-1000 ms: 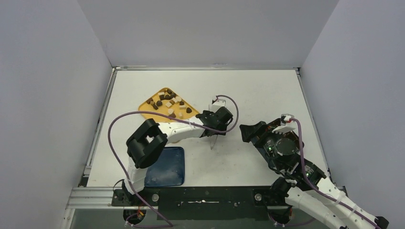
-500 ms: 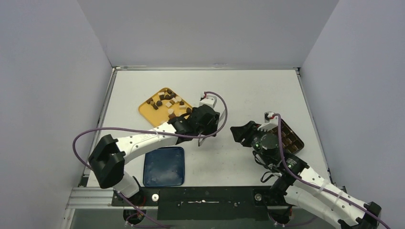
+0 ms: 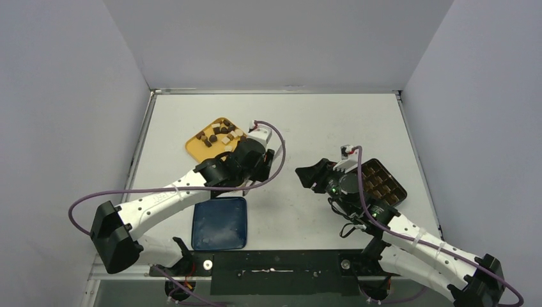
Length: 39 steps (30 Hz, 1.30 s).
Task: Pack the chocolate
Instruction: Pick up the clamp from the center of the board.
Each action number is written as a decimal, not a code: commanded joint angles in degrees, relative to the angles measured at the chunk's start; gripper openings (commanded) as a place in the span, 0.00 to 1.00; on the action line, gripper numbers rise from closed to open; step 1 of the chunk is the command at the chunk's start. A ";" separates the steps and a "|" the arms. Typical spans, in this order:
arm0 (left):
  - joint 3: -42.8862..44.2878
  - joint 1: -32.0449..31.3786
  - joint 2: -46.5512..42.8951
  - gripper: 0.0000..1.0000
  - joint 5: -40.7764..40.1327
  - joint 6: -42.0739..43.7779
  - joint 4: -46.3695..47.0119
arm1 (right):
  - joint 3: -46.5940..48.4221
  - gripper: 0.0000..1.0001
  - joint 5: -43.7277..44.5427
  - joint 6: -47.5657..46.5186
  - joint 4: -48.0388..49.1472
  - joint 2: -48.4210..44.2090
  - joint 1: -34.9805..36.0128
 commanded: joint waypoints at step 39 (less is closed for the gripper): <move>2.99 20.49 8.46 0.47 7.33 0.95 -7.43 | 0.34 1.00 0.67 -3.40 -5.74 -6.20 0.03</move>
